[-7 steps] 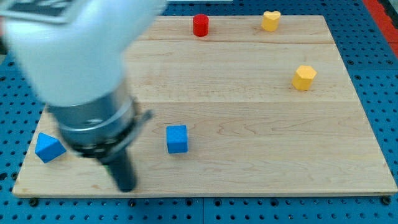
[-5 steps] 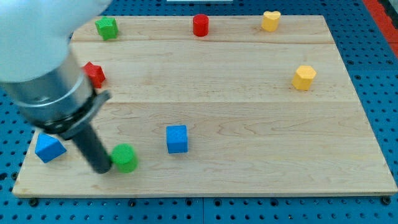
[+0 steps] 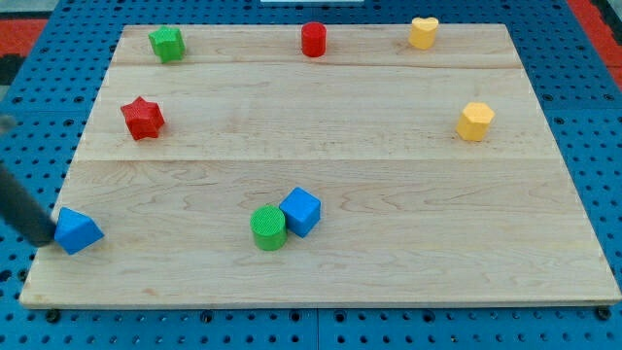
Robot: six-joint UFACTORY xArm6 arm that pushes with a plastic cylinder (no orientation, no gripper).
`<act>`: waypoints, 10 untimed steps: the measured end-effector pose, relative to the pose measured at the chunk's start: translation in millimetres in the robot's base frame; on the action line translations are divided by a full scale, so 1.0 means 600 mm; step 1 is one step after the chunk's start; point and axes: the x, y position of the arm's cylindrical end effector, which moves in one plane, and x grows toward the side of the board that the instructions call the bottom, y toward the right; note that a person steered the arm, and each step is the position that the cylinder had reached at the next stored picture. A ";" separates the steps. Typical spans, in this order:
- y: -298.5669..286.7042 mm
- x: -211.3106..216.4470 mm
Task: Make a group of blue and green blocks
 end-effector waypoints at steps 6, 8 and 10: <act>0.402 -0.367; 0.161 -0.596; 0.124 -0.557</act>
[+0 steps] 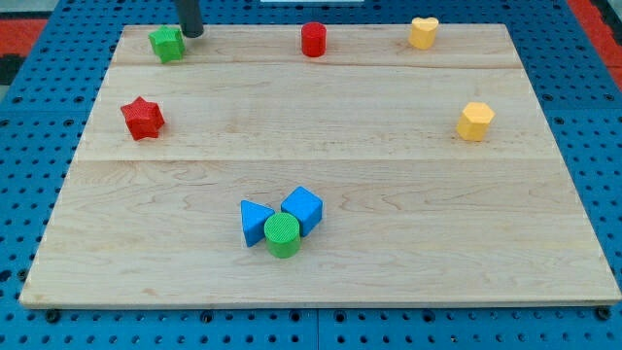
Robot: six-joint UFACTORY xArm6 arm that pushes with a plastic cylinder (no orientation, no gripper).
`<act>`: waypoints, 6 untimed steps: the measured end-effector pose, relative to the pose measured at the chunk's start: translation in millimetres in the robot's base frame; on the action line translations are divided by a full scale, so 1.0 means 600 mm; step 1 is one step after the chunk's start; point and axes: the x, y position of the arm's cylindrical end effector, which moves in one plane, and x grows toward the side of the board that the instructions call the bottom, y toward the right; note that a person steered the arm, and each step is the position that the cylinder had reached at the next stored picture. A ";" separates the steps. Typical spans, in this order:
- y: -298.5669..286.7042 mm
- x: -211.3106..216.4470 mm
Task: Make a group of blue and green blocks
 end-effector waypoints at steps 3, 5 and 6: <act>0.015 -0.034; -0.056 0.047; -0.034 0.025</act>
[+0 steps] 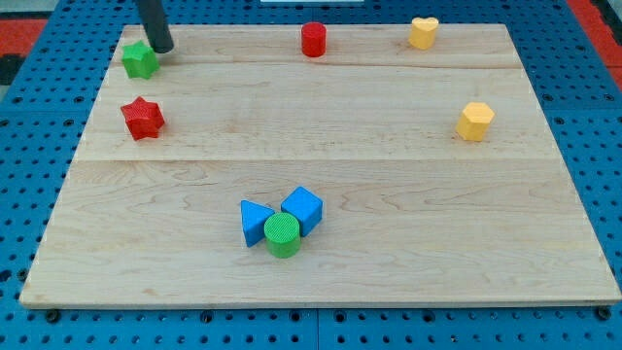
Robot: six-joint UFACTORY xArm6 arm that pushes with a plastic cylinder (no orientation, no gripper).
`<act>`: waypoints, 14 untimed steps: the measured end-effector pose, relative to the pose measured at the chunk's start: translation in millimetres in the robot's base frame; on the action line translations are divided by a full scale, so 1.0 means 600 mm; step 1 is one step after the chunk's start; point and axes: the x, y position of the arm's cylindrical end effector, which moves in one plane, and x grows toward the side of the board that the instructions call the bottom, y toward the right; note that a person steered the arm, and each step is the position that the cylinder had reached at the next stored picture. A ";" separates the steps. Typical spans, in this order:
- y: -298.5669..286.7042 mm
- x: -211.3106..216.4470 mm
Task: Make a group of blue and green blocks
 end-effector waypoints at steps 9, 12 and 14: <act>-0.084 0.046; 0.166 0.187; 0.091 0.159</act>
